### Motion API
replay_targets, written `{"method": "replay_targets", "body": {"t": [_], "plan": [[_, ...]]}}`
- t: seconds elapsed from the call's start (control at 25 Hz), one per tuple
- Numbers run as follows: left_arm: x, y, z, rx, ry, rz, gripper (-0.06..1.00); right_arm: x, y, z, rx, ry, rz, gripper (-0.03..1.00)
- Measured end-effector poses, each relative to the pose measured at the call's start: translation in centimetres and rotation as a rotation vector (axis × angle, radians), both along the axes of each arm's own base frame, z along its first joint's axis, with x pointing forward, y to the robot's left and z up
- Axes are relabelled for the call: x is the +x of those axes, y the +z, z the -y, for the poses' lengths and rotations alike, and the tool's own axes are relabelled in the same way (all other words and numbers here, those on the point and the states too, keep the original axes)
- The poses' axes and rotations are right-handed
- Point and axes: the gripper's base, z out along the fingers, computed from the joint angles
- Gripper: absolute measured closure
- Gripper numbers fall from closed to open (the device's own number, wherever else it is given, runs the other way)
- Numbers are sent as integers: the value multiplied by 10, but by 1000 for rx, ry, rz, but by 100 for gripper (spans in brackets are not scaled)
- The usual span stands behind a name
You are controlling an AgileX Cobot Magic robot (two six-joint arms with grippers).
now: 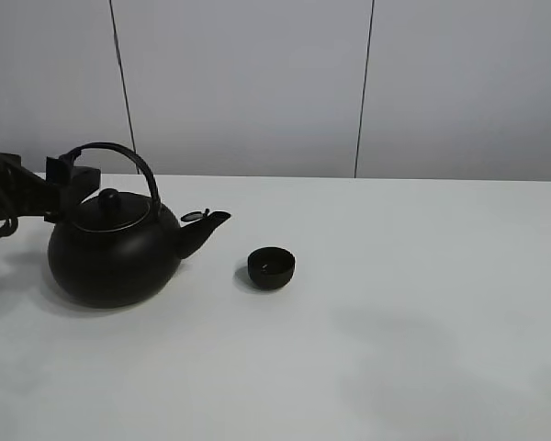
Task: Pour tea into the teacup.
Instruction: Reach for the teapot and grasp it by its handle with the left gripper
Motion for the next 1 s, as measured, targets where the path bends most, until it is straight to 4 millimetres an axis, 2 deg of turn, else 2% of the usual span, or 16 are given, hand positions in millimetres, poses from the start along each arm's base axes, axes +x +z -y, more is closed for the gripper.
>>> {"method": "replay_targets", "body": {"t": [0.48, 0.8, 1.0], "plan": [[6, 2, 1, 4, -5, 6, 26, 0, 0, 0, 0, 0, 0, 33], [9, 3, 4, 22, -35, 3, 51, 0, 0, 0, 0, 0, 0, 33], [8, 3, 8, 40, -84, 5, 75, 0, 0, 0, 0, 0, 0, 33]]}}
